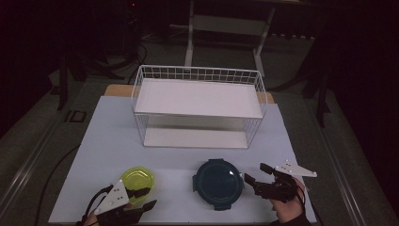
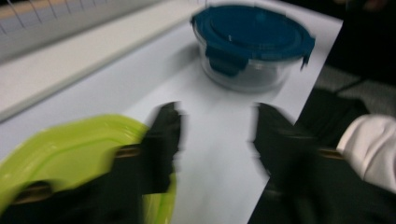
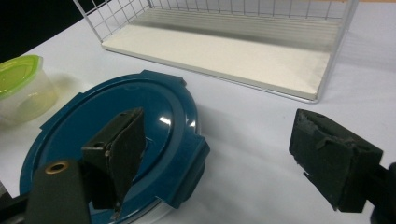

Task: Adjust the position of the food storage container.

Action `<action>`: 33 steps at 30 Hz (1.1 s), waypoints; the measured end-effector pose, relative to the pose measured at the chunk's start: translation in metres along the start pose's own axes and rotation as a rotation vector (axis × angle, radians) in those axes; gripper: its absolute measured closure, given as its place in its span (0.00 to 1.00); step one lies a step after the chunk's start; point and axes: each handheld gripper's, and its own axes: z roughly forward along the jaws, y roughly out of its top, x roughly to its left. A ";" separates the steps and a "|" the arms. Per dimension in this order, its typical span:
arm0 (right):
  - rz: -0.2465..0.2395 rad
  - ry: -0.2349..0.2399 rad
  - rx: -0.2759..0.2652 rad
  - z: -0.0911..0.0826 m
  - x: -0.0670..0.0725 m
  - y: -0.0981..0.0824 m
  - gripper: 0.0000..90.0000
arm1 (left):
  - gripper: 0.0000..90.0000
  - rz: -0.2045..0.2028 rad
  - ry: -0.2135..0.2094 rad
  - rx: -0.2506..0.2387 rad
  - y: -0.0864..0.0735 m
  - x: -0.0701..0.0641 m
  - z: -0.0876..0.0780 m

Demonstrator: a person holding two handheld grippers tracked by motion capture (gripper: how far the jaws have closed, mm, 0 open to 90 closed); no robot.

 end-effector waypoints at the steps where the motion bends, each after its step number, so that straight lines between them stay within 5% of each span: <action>1: 0.000 -0.004 0.000 0.000 -0.001 0.000 0.20 | 0.76 0.002 0.004 0.016 0.000 -0.001 0.002; 7: 0.014 -0.003 -0.024 -0.003 -0.003 0.000 0.21 | 0.97 0.008 0.080 0.098 0.000 -0.002 0.014; 15: 0.006 0.002 -0.045 -0.006 -0.003 0.001 0.19 | 0.98 -0.030 0.094 0.160 -0.004 0.008 0.021; 33: 0.001 -0.009 -0.055 -0.008 -0.004 0.000 0.17 | 0.98 -0.100 0.182 0.121 -0.008 0.058 0.016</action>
